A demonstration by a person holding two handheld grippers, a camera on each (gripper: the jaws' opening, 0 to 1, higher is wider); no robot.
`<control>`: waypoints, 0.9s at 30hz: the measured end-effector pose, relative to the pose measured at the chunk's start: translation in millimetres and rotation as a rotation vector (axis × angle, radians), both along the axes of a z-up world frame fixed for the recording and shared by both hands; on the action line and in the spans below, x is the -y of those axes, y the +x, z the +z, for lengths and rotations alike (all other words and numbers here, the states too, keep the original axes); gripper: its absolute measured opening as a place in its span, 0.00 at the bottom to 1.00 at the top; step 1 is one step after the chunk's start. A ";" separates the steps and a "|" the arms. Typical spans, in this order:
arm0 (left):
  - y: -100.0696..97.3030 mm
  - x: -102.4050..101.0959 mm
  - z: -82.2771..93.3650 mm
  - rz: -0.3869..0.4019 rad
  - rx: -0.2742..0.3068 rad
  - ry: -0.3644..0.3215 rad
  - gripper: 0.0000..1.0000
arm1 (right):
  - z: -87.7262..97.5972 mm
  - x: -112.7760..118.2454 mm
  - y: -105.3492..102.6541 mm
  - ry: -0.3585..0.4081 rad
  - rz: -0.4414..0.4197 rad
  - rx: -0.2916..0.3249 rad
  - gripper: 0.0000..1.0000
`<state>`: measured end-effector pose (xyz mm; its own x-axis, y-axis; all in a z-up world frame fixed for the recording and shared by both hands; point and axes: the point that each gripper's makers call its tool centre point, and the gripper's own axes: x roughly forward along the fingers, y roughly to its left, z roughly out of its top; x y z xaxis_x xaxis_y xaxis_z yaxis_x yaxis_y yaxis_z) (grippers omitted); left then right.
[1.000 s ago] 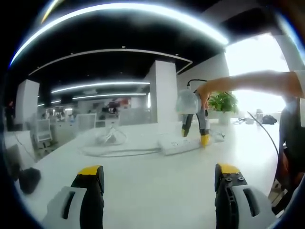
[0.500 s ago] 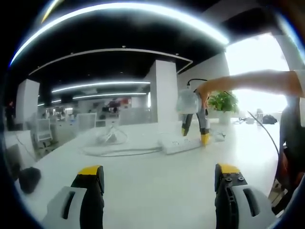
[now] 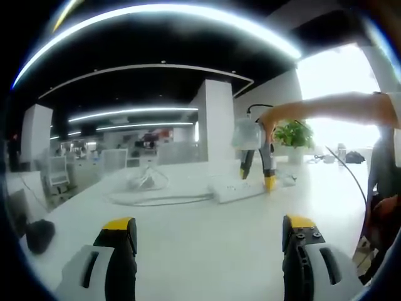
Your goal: Straighten the power strip on the desk, plug the charger into it
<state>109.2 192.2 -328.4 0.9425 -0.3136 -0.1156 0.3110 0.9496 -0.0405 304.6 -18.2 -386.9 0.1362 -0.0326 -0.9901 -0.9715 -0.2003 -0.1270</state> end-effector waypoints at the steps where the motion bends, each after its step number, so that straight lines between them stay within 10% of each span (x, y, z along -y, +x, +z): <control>1: -0.2 0.0 0.2 0.000 0.000 0.000 0.99 | 0.1 0.7 0.2 0.002 -0.011 0.001 0.63; 27: -5.5 7.2 6.6 -0.015 0.015 -0.001 0.99 | 35.8 -0.7 12.1 0.223 -0.185 0.101 0.79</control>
